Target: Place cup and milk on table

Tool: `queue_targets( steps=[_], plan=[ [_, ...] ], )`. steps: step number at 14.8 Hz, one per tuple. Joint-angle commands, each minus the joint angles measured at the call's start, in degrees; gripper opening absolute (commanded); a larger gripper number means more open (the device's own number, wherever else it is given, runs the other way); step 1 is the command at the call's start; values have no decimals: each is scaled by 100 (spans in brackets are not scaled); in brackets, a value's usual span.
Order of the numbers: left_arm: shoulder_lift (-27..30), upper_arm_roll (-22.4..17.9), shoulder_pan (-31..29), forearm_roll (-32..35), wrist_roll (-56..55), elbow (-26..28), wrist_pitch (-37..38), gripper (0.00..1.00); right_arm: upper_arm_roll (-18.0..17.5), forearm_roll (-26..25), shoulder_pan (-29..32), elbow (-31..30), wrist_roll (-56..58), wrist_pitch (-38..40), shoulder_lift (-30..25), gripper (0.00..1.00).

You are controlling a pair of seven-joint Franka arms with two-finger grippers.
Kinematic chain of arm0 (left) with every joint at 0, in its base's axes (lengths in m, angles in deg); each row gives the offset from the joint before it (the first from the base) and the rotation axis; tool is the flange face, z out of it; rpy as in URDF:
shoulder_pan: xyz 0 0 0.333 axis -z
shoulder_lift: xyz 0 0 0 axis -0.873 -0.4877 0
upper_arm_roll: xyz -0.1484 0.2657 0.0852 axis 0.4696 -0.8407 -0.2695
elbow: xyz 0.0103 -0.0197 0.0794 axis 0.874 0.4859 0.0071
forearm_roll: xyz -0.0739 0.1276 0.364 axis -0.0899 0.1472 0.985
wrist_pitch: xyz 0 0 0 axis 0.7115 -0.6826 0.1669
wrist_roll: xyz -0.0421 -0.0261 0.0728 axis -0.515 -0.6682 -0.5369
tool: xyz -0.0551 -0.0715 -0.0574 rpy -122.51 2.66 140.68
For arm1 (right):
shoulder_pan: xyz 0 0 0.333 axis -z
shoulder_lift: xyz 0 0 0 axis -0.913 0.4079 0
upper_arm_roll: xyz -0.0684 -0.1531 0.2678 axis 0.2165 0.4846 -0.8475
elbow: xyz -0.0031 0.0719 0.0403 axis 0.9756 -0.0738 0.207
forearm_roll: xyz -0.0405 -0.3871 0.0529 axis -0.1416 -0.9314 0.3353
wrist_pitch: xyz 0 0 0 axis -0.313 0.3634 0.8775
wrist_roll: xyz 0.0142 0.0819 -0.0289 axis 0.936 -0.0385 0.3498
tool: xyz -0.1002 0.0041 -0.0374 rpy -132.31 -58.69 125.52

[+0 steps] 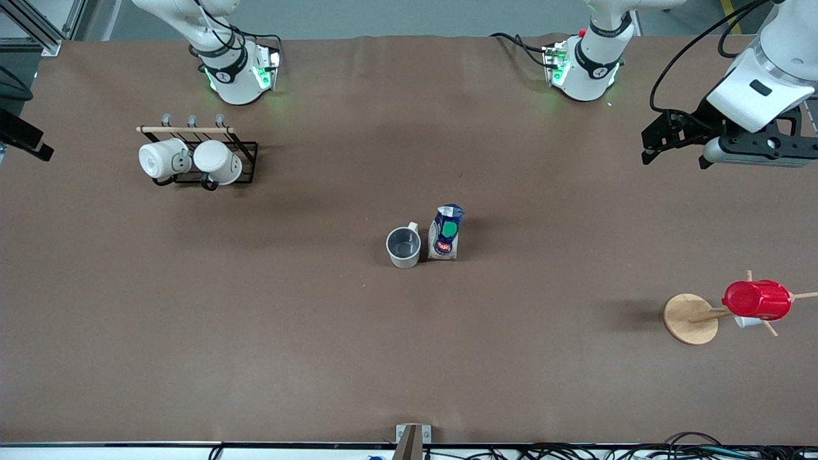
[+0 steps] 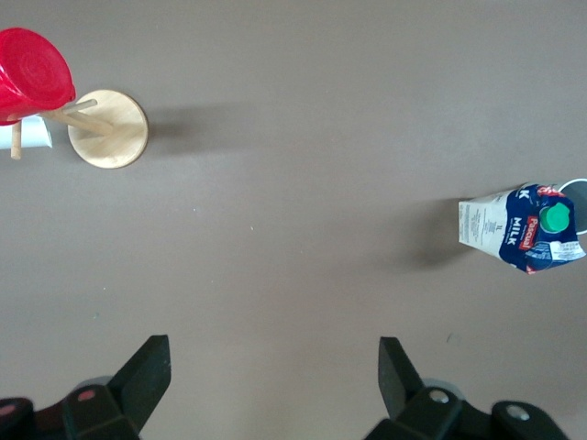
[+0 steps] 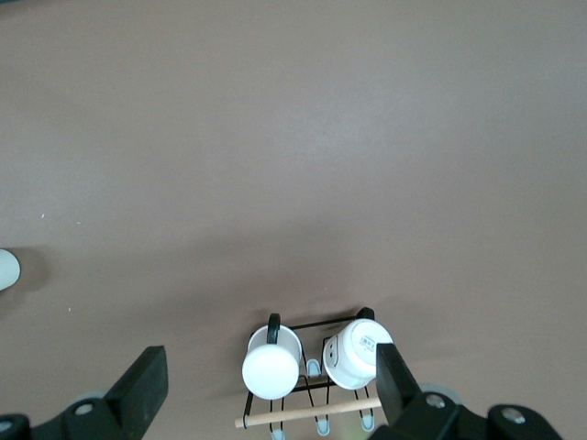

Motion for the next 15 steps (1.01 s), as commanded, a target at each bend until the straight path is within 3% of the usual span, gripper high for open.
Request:
queue_targets(
  steps=[1,15],
  plan=[
    [-297,-73,15,126,155,-517,317,100,-79,36,86,-143,-4,-221,0,100],
    [-245,-126,23,294,-188,-448,414,98,-97,45,86,-143,-13,-222,36,100]
  ],
)
